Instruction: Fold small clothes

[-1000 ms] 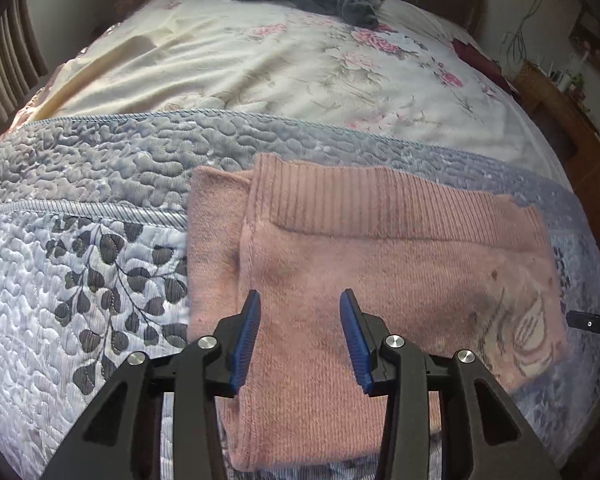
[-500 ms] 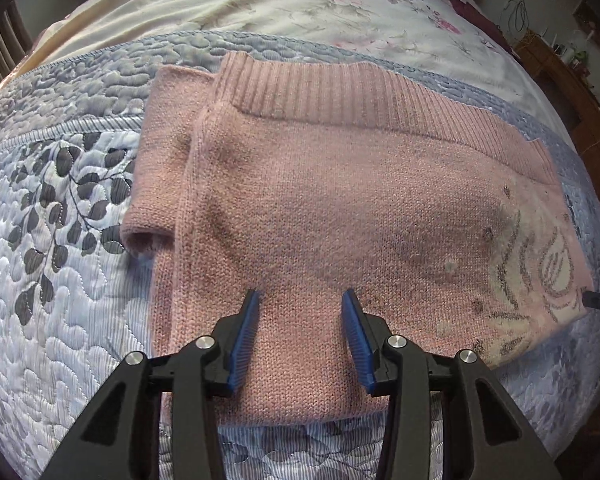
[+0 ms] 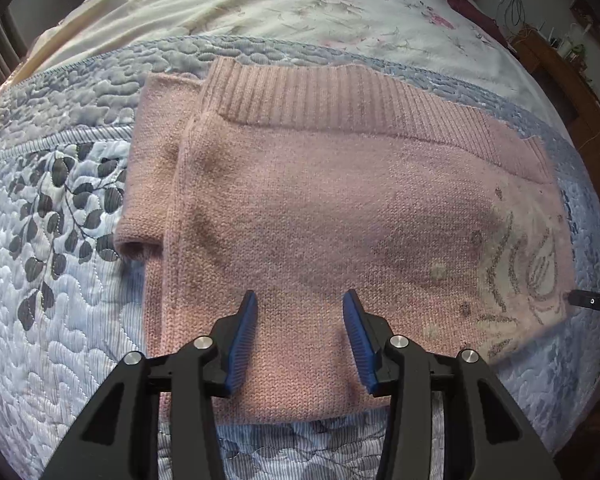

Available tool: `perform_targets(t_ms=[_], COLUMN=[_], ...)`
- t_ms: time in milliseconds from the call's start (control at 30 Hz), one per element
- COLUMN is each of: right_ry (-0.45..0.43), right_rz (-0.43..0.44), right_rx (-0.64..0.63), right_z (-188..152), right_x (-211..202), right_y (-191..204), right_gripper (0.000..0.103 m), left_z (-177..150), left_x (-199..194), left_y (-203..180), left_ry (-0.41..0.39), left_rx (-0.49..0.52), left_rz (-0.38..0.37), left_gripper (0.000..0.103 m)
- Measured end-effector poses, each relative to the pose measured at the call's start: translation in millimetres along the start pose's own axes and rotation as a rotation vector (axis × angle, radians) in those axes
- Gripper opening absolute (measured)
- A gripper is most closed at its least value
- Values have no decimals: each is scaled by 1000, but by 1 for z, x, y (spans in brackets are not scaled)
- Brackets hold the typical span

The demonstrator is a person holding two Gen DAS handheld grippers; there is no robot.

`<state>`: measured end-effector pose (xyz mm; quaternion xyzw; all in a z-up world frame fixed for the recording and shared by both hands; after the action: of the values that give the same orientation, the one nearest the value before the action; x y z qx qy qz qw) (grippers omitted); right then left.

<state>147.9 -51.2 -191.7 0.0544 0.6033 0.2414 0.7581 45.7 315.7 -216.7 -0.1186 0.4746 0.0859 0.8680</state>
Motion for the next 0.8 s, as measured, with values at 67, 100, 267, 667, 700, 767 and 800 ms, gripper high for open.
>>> perform_targets(t_ms=[67, 100, 267, 667, 700, 767, 800], right_ry=[-65, -89, -112, -68, -66, -53, -48], right_rz=[3, 3, 29, 96, 100, 110, 128], right_rx=[9, 21, 123, 183, 172, 155, 158], right_z=[16, 25, 61, 86, 86, 86, 86], right_x=[-13, -17, -7, 45, 46, 48, 48], right_y=[-1, -3, -21, -28, -26, -21, -19], right_gripper=[52, 59, 60, 64, 59, 46, 34], left_z=[10, 15, 36, 57, 57, 58, 59], left_x=[-3, -3, 5, 28, 28, 28, 27], left_y=[-11, -16, -37, -51, -52, -54, -54], left_ry=[-20, -28, -50, -75, -78, -82, -86], left_rx=[14, 18, 23, 12, 17, 25, 29], left_rz=[-16, -24, -46, -26, -24, -20, -17], left_gripper=[51, 53, 53, 53, 53, 53, 53])
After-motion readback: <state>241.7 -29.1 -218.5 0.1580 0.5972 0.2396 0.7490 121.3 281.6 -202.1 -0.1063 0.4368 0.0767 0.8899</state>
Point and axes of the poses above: each gripper's, at about its wrist camera, not at the fingertips, and x roughly the way its jaws point, y to its left, z to its top, the point moved 6 cm from there along x, roughly the way its jaws point, and after that the axes turned 11 degrees about -y, right-handed, at the moved point
